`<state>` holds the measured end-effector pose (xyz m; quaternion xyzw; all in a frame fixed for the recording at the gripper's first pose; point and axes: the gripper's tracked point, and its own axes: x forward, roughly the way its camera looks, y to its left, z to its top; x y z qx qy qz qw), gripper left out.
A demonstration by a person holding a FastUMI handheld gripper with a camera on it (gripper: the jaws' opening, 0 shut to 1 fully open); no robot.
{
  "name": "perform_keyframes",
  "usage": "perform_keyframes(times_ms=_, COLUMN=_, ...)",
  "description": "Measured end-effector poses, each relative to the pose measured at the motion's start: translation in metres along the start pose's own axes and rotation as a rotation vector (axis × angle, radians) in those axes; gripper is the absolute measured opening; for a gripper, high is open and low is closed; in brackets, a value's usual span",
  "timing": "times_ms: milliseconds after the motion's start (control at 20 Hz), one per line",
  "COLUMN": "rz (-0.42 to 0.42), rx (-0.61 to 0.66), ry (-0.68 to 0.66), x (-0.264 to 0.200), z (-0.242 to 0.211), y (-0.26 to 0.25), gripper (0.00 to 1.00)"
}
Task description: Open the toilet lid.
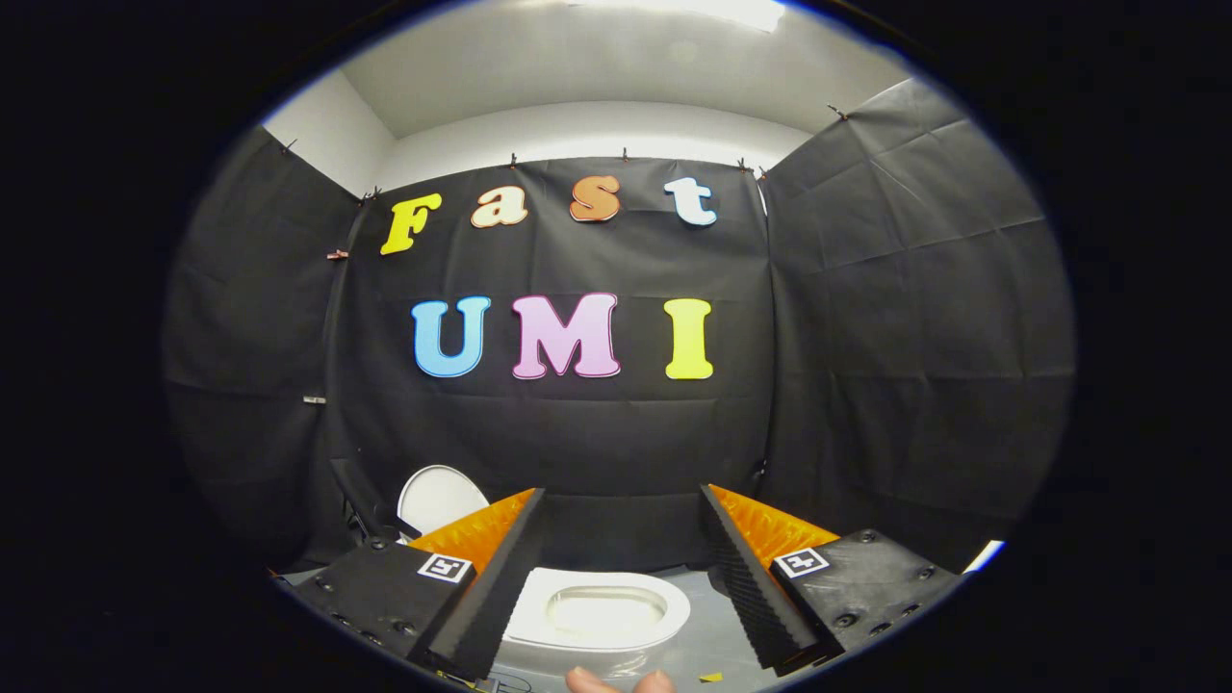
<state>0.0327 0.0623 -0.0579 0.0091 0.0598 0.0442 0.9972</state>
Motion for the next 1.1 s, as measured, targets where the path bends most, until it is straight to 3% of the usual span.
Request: perform_keyframes(times_ms=1100, rz=0.01, rx=-0.011, ry=0.003, x=-0.0016, z=-0.0038, y=0.0066, gripper=0.98)
